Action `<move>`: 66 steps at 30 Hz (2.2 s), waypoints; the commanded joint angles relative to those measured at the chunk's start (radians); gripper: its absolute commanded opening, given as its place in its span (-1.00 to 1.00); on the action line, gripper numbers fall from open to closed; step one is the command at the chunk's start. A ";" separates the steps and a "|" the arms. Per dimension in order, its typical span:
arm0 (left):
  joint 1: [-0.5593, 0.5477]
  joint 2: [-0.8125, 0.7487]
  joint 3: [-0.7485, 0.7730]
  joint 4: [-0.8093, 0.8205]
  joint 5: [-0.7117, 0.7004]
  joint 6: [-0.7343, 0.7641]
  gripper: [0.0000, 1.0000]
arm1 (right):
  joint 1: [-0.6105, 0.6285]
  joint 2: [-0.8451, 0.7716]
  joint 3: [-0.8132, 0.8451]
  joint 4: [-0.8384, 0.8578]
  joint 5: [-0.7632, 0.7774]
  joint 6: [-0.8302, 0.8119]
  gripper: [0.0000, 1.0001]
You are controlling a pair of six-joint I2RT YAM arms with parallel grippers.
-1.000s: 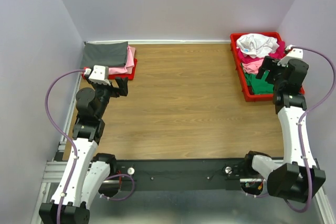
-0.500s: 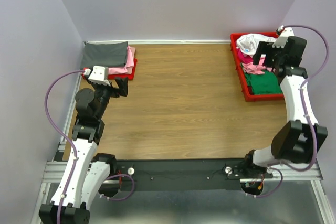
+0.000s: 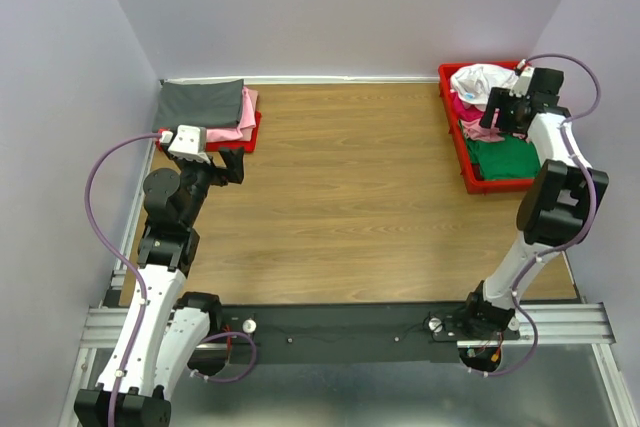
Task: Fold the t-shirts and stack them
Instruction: Grab the tshirt from the pile, then move the tshirt to the center of the board
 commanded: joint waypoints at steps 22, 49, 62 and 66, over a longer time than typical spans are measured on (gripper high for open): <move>0.003 -0.017 -0.001 0.024 0.023 -0.002 0.92 | -0.004 -0.292 0.120 -0.100 -0.001 -0.042 -0.99; 0.003 -0.013 -0.006 0.027 0.026 0.000 0.91 | 0.101 -0.421 0.468 -0.100 -0.665 0.162 -0.99; 0.003 -0.019 -0.014 0.041 0.041 0.007 0.91 | 0.283 -0.314 0.698 0.084 -0.784 0.408 -0.99; 0.003 -0.025 -0.018 0.047 0.043 0.009 0.91 | 0.335 -0.259 0.795 0.297 -0.875 0.604 -0.99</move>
